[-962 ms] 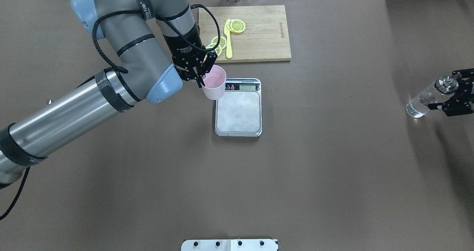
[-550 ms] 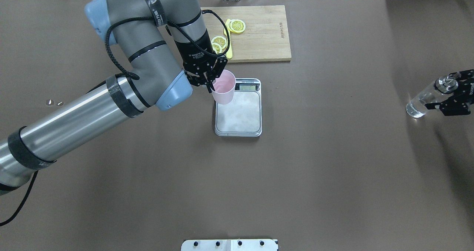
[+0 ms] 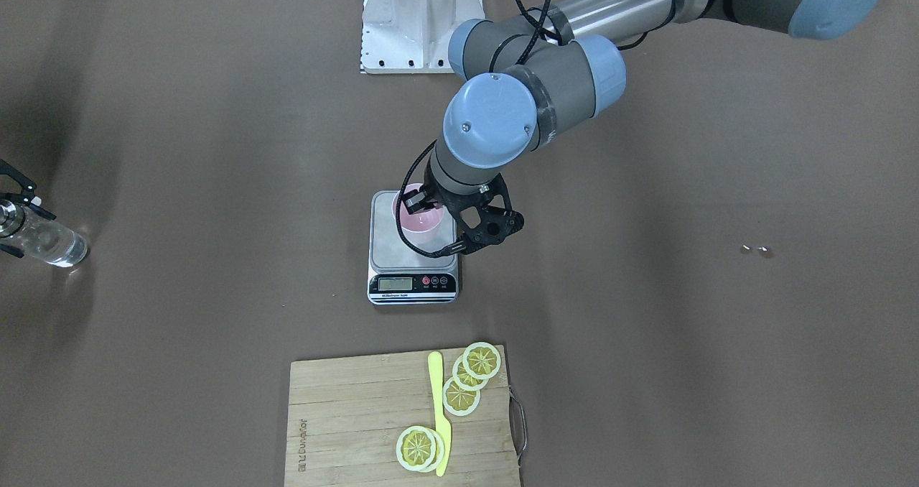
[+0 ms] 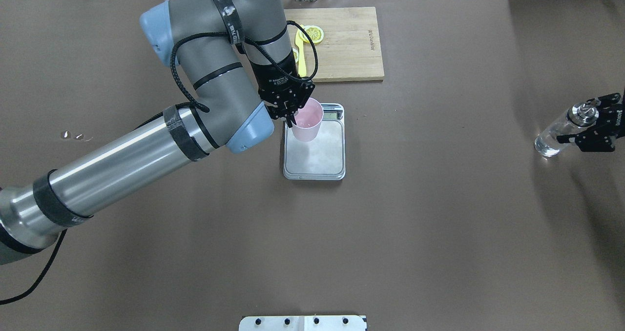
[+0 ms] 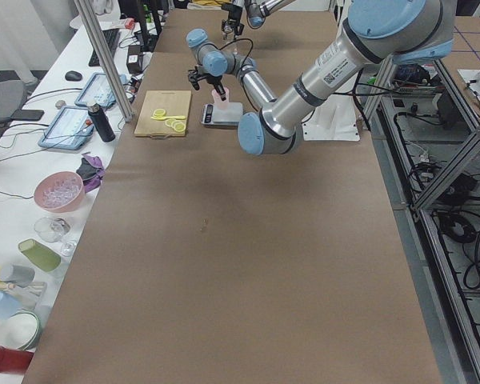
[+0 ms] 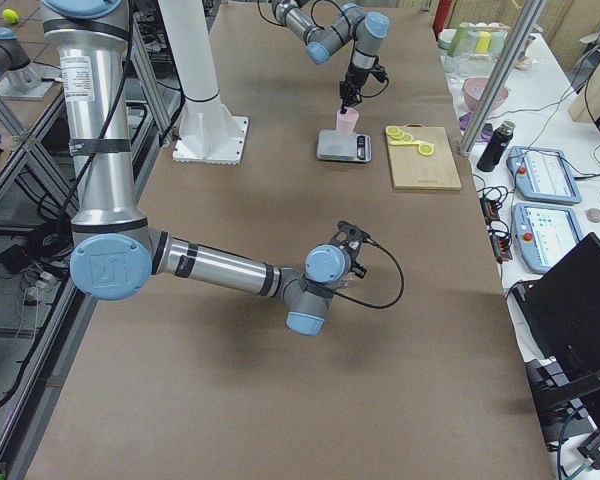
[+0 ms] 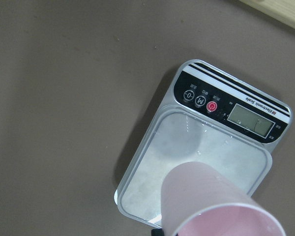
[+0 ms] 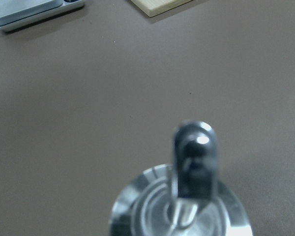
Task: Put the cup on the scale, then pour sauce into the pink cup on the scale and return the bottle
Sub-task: 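Lower the pink cup onto the scale while the right gripper lifts the sauce bottle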
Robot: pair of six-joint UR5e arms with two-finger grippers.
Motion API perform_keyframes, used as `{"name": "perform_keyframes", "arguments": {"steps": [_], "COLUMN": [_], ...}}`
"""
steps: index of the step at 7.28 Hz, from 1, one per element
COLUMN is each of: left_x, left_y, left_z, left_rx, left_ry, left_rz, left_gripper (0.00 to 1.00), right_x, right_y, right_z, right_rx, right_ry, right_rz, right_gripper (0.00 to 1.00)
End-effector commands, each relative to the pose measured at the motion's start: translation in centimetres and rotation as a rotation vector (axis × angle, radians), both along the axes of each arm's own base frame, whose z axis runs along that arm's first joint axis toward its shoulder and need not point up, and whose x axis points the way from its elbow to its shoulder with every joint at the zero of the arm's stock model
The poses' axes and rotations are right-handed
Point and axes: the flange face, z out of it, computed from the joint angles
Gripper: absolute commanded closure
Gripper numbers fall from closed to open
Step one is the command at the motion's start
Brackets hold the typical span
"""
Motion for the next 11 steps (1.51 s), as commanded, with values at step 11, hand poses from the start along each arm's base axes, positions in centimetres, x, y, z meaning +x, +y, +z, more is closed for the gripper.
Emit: {"name": "perform_keyframes", "arguments": {"steps": [11], "left_x": [4.3], "left_y": [2.2], "left_z": [-0.4], "left_rx": [0.026], "left_ry": [0.005], "left_rz": [-0.04], "left_gripper": [1.0], "right_x": [-12.4], "right_y": [-9.7], "right_z": [-22.6], "right_rx": [-0.199], "right_ry": [-0.014], "right_rz": [0.103], "right_gripper": [0.35]}}
